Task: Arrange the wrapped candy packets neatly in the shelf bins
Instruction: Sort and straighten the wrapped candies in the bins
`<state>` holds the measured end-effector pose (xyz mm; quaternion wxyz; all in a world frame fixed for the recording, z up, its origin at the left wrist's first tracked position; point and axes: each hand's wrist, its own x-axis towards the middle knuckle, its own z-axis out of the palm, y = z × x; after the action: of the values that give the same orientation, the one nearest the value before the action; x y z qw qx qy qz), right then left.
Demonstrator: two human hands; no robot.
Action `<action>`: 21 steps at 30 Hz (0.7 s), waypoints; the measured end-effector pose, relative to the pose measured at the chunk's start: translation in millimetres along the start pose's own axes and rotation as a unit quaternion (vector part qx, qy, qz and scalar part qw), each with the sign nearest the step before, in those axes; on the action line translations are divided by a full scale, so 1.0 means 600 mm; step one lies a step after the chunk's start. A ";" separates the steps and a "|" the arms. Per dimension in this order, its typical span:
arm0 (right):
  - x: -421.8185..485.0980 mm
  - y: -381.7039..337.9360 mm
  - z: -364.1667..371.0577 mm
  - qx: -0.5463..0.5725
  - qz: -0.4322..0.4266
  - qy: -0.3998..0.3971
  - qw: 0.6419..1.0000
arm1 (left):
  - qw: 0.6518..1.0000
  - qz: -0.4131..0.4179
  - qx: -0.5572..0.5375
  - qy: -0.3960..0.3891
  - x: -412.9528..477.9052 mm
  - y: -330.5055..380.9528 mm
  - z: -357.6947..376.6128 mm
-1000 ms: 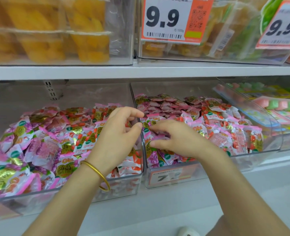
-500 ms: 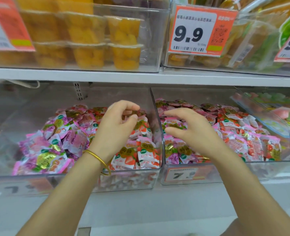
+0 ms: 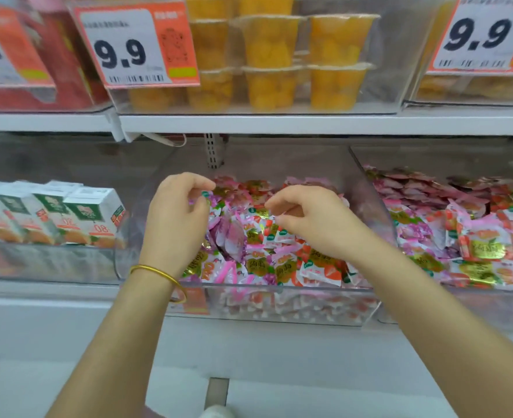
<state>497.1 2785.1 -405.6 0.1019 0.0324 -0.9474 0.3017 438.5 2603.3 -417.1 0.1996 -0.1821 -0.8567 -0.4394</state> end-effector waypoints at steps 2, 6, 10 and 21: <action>0.027 -0.008 0.024 -0.067 0.026 -0.066 0.995 | 1.000 -0.013 0.001 0.003 0.003 -0.010 -0.006; 0.056 -0.019 0.057 -0.240 0.052 -0.276 0.929 | 1.000 -0.009 -0.002 -0.005 0.004 -0.014 -0.007; 0.057 -0.024 0.065 -0.290 0.057 -0.308 0.904 | 1.000 -0.007 -0.009 -0.008 0.006 -0.012 -0.009; 0.044 -0.007 0.061 -0.036 0.076 -0.165 0.983 | 0.999 -0.022 -0.040 -0.012 0.002 -0.004 -0.015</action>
<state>465.2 2760.7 -426.7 -0.0776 0.0060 -0.9612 0.2646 437.9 2594.6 -413.4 0.1724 -0.1759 -0.8446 -0.4753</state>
